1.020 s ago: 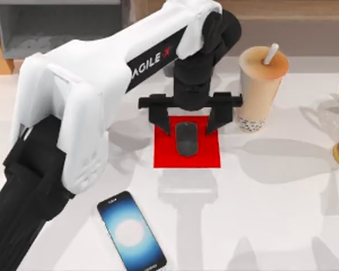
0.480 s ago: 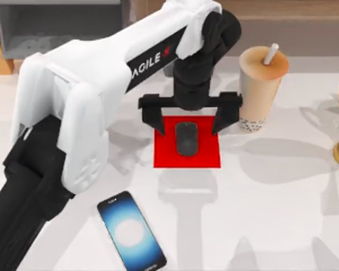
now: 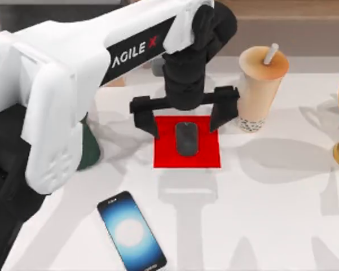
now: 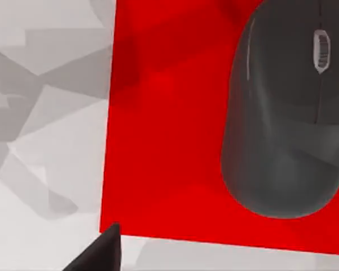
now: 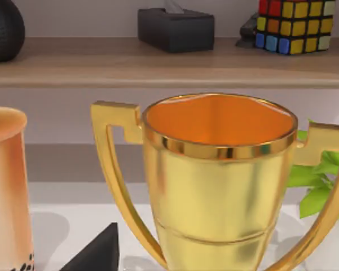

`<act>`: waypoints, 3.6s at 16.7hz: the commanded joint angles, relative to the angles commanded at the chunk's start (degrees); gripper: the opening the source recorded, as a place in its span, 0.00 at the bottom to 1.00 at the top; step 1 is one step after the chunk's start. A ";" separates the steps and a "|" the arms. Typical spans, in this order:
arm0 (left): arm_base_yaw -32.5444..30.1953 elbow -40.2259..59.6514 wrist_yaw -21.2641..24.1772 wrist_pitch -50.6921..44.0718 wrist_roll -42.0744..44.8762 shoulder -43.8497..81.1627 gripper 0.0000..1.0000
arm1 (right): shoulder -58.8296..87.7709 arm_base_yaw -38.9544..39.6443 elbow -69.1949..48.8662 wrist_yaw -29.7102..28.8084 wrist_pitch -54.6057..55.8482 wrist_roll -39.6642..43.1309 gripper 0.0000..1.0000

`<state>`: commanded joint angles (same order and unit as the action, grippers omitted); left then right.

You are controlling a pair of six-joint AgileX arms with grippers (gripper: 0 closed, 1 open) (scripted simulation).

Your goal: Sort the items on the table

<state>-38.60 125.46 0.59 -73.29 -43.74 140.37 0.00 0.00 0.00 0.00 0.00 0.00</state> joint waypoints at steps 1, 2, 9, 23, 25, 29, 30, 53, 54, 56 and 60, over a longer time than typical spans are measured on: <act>-0.32 -3.79 0.10 1.51 -1.75 -3.04 1.00 | 0.00 0.00 0.00 0.00 0.00 0.00 1.00; -0.68 -7.88 0.19 3.10 -3.62 -6.27 1.00 | 0.00 0.00 0.00 0.00 0.00 0.00 1.00; -3.30 -40.62 0.02 13.04 -17.91 -28.50 1.00 | 0.00 0.00 0.00 0.00 0.00 0.00 1.00; -4.58 -60.42 -0.59 18.32 -26.83 -40.07 1.00 | 0.00 0.00 0.00 0.00 0.00 0.00 1.00; -4.65 -61.86 -0.60 21.07 -26.76 -38.89 1.00 | 0.00 0.00 0.00 0.00 0.00 0.00 1.00; -4.69 -66.02 -0.59 28.81 -26.75 -35.35 1.00 | 0.00 0.00 0.00 0.00 0.00 0.00 1.00; -4.70 -66.99 -0.59 30.63 -26.74 -34.52 1.00 | 0.00 0.00 0.00 0.00 0.00 0.00 1.00; -4.73 -68.59 -0.58 33.56 -26.75 -33.14 0.00 | 0.00 0.00 0.00 0.00 0.00 0.00 1.00; -4.73 -68.59 -0.58 33.56 -26.75 -33.14 0.00 | 0.00 0.00 0.00 0.00 0.00 0.00 1.00; -4.73 -68.59 -0.58 33.56 -26.75 -33.14 0.00 | 0.00 0.00 0.00 0.00 0.00 0.00 1.00; -4.58 -67.61 -0.73 30.31 -25.90 -35.52 0.00 | 0.00 0.00 0.00 0.00 0.00 0.00 1.00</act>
<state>-43.18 57.85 -0.14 -42.98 -69.64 104.84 0.00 0.00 0.00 0.00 0.00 0.00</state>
